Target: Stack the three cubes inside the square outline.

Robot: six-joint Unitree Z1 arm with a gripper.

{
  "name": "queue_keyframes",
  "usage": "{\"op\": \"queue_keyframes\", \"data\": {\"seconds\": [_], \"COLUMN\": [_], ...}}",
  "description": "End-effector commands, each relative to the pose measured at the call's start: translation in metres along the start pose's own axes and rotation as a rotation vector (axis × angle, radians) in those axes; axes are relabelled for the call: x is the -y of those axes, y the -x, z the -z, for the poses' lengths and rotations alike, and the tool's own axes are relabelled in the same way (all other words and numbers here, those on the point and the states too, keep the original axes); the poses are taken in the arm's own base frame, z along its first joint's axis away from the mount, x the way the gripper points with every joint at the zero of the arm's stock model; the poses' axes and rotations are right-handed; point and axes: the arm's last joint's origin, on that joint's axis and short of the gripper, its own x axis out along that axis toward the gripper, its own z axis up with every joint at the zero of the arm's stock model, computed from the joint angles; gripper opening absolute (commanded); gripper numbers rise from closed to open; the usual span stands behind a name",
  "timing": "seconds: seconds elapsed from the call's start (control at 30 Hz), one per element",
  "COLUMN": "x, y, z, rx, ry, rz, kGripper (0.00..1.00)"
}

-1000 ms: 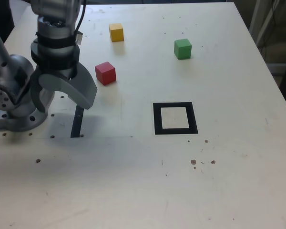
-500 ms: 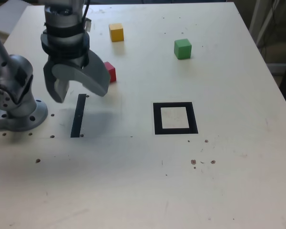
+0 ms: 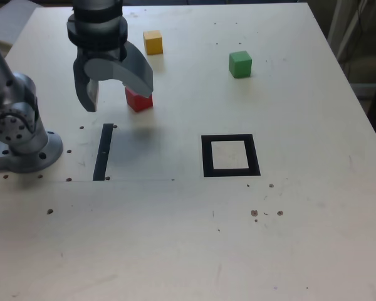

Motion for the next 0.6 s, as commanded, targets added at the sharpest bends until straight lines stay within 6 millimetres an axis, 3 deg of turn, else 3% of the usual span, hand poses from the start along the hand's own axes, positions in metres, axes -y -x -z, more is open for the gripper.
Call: {"op": "queue_keyframes", "data": {"seconds": [0.0, 0.23, 0.57], "x": [-0.003, -0.016, -0.035], "y": [-0.003, -0.01, -0.013], "z": [-0.002, -0.012, -0.042], "rx": [-0.018, -0.034, -0.075], "ry": [0.026, 0.115, 0.212], "rz": [0.017, 0.045, 0.017], "kGripper": [0.99, 0.99, 0.99]}}
